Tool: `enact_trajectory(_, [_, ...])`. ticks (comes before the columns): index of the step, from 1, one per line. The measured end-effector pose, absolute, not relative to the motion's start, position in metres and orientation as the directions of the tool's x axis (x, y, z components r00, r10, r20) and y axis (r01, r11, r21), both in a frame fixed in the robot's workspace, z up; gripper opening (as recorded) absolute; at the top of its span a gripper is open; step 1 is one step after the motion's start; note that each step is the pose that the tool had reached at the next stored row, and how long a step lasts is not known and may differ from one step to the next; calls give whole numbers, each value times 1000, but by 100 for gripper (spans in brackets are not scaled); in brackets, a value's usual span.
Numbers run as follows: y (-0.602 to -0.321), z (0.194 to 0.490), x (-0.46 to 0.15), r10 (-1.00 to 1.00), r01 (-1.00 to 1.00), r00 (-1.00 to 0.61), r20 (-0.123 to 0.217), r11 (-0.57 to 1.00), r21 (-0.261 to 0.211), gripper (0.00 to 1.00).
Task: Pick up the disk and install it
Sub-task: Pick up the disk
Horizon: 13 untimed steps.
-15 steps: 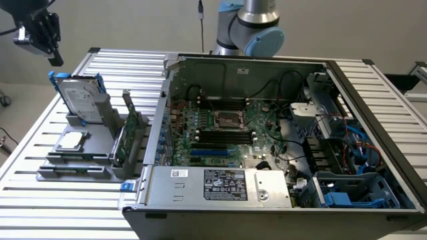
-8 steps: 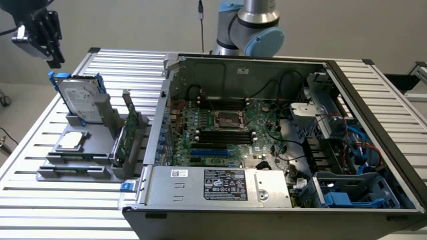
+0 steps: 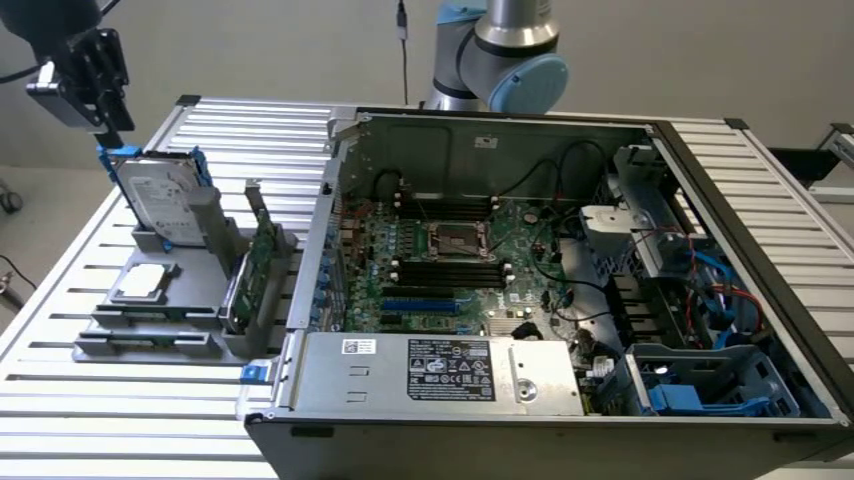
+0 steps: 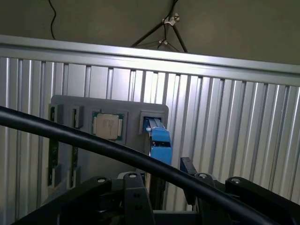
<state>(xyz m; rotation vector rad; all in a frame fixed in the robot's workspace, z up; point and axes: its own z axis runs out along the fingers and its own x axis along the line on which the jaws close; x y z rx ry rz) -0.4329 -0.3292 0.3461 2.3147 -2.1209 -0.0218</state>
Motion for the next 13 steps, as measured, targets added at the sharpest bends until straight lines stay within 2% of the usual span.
enact_trajectory(13, [-334,324,-433,-996,-996,87,-19,-87,10,42])
